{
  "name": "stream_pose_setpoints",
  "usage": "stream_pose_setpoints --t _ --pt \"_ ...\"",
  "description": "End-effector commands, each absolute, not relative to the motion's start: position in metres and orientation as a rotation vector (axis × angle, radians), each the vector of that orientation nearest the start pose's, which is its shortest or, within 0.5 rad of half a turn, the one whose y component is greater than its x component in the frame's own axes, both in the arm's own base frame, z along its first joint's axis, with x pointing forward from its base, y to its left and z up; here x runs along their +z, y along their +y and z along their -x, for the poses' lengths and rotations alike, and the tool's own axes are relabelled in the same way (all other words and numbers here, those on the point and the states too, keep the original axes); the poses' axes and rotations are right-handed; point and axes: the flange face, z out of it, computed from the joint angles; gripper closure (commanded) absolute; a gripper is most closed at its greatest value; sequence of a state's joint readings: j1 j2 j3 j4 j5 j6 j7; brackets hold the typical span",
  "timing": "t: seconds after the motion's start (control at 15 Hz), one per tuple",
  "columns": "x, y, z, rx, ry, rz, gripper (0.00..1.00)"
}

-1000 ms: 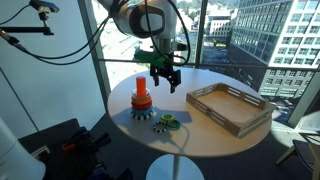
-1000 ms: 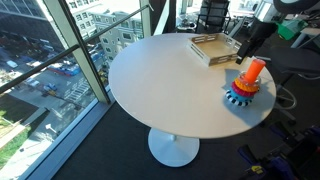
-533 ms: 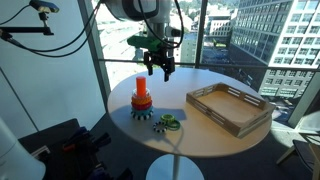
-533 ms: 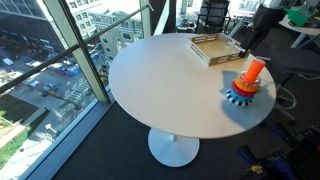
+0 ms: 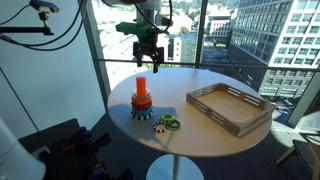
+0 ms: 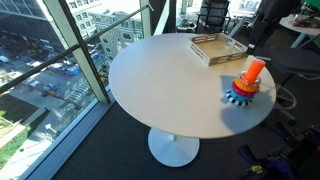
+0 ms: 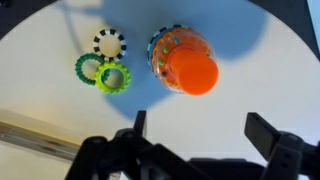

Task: Remove the light green ring from the rings stacking stand and put it on the table

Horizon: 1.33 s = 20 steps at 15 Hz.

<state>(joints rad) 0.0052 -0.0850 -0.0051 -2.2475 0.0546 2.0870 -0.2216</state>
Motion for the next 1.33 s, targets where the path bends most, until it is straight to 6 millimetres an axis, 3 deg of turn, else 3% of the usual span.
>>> stream_pose_setpoints --t 0.0,0.6,1.27 --pt "0.414 0.010 -0.486 0.141 -0.274 3.064 0.00" --pt "0.427 0.009 -0.451 0.094 -0.258 3.076 0.00" --pt "0.449 0.002 -0.413 0.063 -0.097 3.163 0.00"
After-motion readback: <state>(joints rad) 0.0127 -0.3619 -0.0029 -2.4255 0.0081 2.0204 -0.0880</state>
